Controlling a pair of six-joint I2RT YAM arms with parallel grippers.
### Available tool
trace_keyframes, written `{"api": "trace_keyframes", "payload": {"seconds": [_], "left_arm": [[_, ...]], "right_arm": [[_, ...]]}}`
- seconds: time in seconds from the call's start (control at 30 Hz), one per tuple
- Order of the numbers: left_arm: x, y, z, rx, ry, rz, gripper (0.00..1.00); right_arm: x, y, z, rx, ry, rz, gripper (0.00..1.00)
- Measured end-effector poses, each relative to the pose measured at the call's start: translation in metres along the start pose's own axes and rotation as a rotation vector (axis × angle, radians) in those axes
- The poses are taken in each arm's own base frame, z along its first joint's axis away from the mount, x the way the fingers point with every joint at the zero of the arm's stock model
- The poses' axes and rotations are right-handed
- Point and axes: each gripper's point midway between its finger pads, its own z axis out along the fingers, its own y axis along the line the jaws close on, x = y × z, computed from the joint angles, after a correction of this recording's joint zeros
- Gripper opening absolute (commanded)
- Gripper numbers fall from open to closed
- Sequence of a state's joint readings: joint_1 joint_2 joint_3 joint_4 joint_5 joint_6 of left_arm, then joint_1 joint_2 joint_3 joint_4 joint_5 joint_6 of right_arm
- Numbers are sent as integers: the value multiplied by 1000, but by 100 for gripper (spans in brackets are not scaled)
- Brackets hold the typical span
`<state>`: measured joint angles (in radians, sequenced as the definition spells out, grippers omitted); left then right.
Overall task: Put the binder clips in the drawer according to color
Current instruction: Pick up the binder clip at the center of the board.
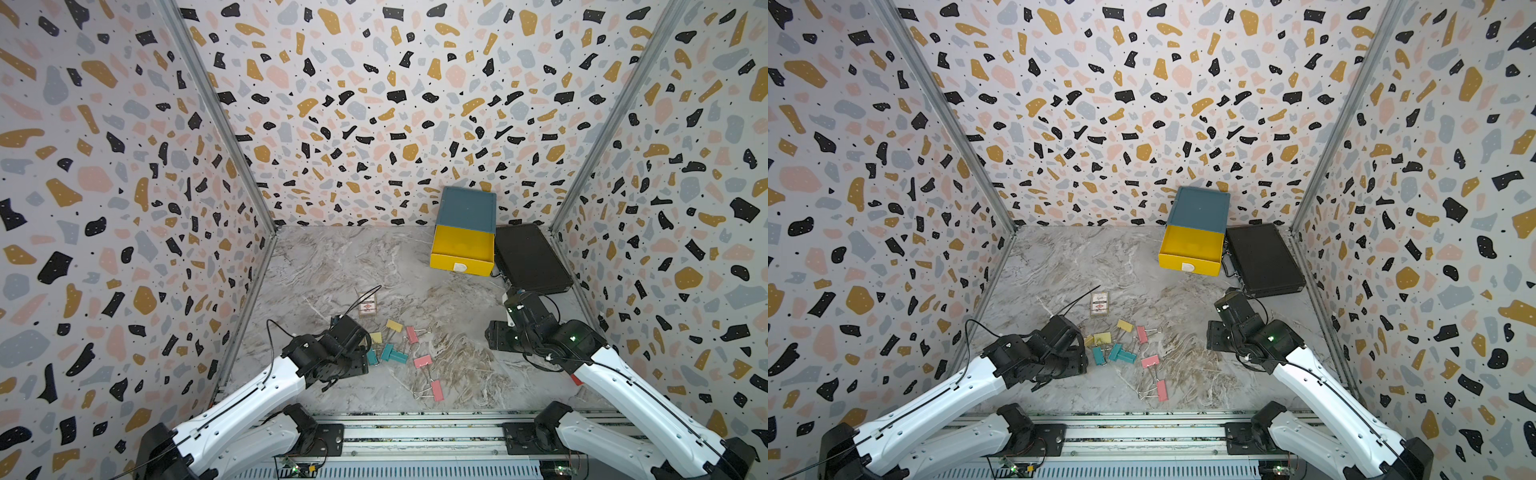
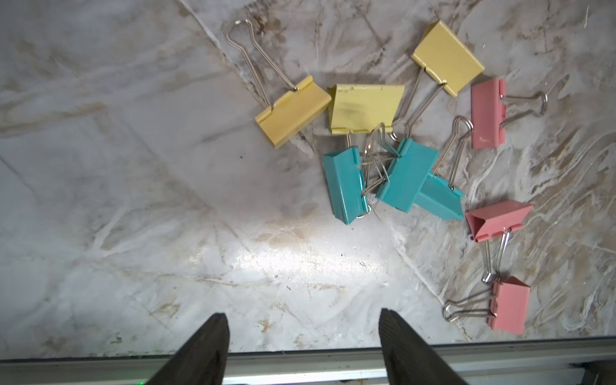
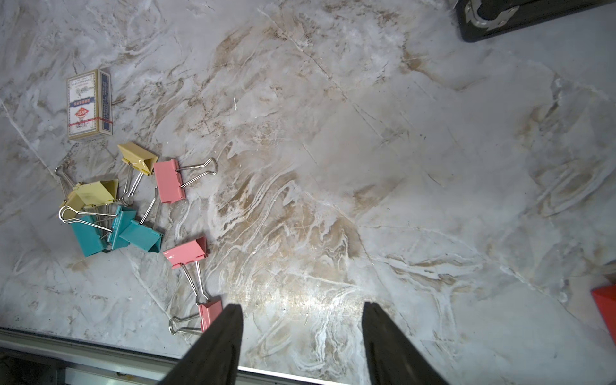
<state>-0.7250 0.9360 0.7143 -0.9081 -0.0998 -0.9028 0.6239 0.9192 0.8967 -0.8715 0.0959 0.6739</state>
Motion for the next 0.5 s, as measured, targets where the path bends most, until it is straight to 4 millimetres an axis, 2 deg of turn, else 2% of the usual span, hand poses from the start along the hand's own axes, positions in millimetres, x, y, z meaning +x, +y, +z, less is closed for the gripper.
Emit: {"api": "trace_keyframes", "payload": {"seconds": [0.07,0.13,0.37,0.5], "left_arm": [[-5,2,2,-26,-14,-8,88],[-12,2,4,-57,-13,-23,93],[-49,12,30,-87,2,-260,93],[-59,15,45,-103,32,-383,98]], "right_arm": [[0,1,0,-7,0,-3,62],[-1,2,0,-11,-1,-5,62],[-2,4,-3,-26,-11,-4,62],[-2,4,-5,-31,-20,-7,62]]}}
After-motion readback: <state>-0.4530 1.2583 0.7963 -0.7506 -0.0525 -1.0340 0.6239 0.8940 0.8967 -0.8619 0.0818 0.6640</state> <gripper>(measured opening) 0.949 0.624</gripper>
